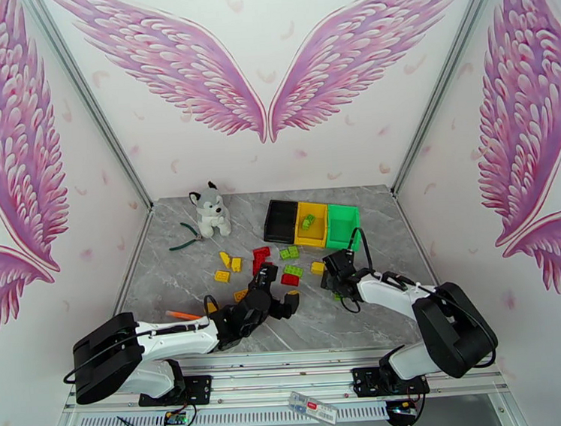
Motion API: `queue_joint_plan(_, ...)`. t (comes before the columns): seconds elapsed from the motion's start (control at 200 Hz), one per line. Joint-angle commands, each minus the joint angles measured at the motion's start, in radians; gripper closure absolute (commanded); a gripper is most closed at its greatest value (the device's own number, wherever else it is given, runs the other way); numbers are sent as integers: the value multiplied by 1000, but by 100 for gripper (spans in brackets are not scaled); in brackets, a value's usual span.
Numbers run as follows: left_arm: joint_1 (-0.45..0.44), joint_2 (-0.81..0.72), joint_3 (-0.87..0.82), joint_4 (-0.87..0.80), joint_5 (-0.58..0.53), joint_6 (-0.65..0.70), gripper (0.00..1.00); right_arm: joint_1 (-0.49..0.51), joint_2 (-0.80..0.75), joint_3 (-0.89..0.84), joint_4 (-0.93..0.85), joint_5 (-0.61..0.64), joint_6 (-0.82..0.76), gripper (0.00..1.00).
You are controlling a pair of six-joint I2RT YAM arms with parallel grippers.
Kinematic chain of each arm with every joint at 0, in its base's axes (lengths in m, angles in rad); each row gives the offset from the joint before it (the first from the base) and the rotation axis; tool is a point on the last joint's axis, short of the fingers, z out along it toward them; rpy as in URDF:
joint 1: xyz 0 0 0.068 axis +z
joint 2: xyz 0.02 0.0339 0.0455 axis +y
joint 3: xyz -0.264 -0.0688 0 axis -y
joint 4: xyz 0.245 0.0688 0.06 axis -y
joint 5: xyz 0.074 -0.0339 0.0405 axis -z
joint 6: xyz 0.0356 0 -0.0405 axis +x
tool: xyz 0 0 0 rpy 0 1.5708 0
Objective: Sort the legos into containers by color
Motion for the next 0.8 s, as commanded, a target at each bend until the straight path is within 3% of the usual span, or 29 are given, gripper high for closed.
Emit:
queue_joint_plan(0.0, 12, -7, 13, -1, -5, 3, 1, 16, -34, -25, -4, -12, -5, 37)
queue_joint_plan(0.14, 22, 9, 28, 5, 9, 7, 1, 25, -19, -7, -41, -3, -20, 44)
queue_joint_plan(0.45, 91, 53, 81, 16, 90, 9, 1, 32, -38, 18, -23, -39, -40, 68)
queue_joint_plan(0.64, 158, 127, 187, 31, 164, 48, 1, 32, -87, 114, -46, -80, -87, 71)
queue_joint_plan(0.795, 217, 213, 307, 42, 223, 66, 1, 11, -34, 298, -99, -56, -147, 70)
